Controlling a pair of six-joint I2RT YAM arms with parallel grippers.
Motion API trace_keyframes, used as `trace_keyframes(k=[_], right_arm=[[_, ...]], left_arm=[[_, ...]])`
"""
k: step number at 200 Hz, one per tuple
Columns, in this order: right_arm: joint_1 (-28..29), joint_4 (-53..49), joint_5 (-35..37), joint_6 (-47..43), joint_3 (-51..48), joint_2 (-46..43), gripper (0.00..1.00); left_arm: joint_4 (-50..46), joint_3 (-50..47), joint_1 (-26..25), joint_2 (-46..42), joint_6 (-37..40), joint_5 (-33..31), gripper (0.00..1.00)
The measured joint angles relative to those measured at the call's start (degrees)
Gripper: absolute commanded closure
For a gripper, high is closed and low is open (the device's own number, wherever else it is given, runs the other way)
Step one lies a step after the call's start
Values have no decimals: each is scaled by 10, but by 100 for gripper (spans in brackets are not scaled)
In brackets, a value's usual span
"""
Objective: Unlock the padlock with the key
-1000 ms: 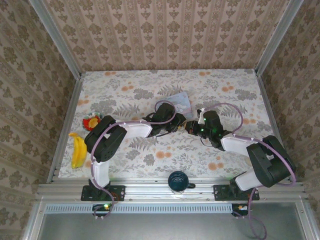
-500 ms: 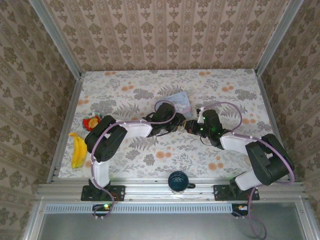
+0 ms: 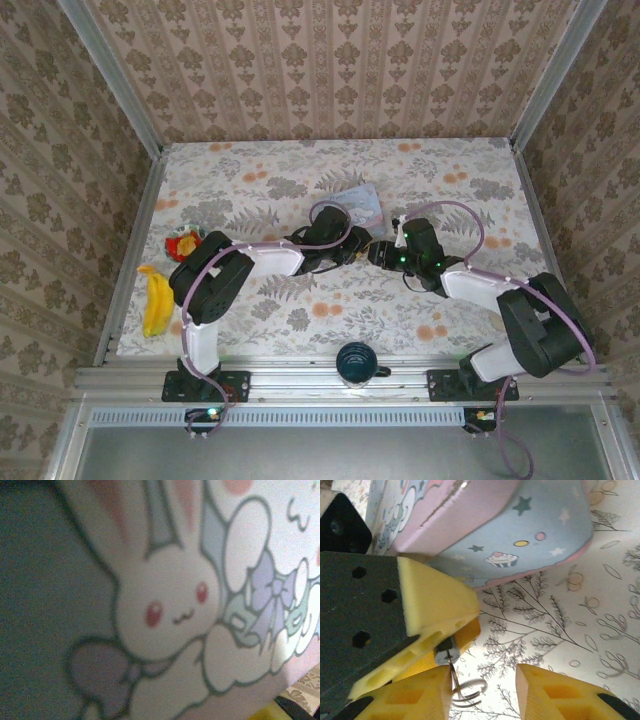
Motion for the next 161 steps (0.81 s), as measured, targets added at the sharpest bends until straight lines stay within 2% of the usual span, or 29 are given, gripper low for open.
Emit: trace_keyframes(k=[59, 107, 161], right_arm=[[0, -59, 14, -10, -7, -74, 59], [0, -60, 15, 0, -26, -107, 73], [0, -53, 12, 11, -32, -112, 74]], left_arm=[[9, -4, 0, -1, 0, 2, 100], [16, -7, 0, -1, 0, 10, 100], [25, -9, 0, -1, -5, 16, 100]])
